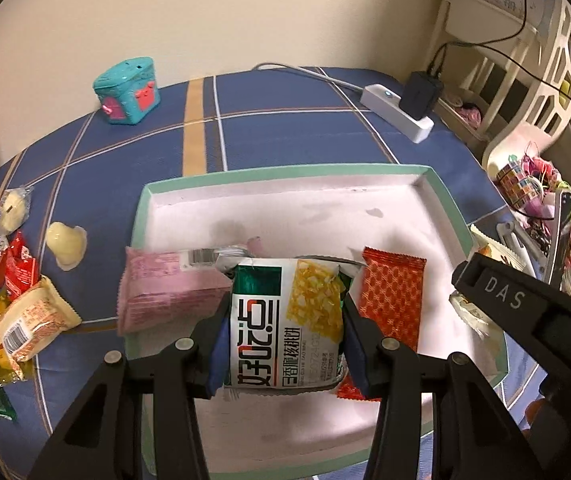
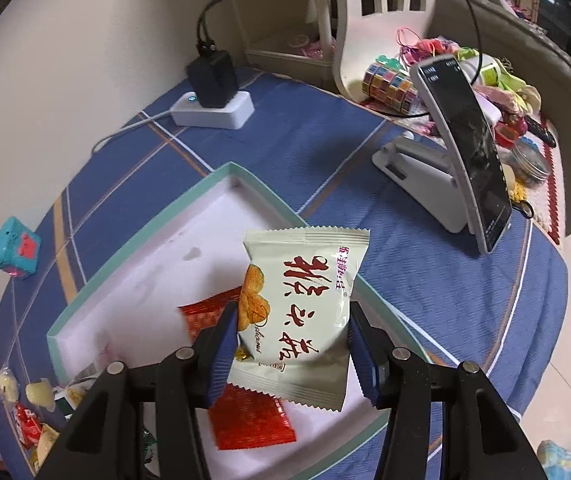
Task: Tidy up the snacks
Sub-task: 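Open the left tool beside the pink package while the right tool releases the cookie packet beside the red bar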
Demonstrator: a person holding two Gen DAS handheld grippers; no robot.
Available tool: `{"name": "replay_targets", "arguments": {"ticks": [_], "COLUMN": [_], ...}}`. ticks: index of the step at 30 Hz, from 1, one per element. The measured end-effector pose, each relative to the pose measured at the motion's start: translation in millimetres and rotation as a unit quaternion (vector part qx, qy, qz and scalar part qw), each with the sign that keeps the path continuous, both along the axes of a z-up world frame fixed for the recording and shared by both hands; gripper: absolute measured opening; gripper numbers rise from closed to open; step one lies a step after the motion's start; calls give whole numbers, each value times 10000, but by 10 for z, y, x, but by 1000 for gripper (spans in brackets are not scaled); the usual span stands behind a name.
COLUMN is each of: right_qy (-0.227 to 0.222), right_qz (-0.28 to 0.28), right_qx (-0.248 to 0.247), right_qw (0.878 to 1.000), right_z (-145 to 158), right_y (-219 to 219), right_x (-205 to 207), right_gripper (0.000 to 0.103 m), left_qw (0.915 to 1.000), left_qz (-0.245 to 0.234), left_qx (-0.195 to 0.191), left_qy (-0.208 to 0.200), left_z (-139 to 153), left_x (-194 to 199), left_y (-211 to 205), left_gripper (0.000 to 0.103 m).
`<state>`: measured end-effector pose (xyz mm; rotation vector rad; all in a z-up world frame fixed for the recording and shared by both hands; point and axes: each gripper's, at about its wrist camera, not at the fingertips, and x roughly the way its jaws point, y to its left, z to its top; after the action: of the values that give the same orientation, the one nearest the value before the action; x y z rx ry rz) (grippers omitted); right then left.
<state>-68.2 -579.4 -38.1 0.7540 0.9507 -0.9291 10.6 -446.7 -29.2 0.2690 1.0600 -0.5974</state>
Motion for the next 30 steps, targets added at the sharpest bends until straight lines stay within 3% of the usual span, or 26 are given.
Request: {"name": "replay_targets", "arguments": {"ticks": [14,18,30], "right_qy": [254,276,114], "right_qz": [70,20,11], "right_qx": [23,48,11], "right_qw": [9997,9996,9999], "right_z": [-64,-85,5], "right_y": [9,0,21], "right_x": [29,22,-18], "right_gripper": [56,57,61], "left_qw": [9998,9998,9997], "left_qz": [-95,-93,-106], "left_qx": [125,155,215], "left_qy": [110,115,65], "left_z": [-86,-94,11], "left_x": [-50,-58,-86], "left_y": [-34,-39,-26], "left_gripper": [51,63,68]}}
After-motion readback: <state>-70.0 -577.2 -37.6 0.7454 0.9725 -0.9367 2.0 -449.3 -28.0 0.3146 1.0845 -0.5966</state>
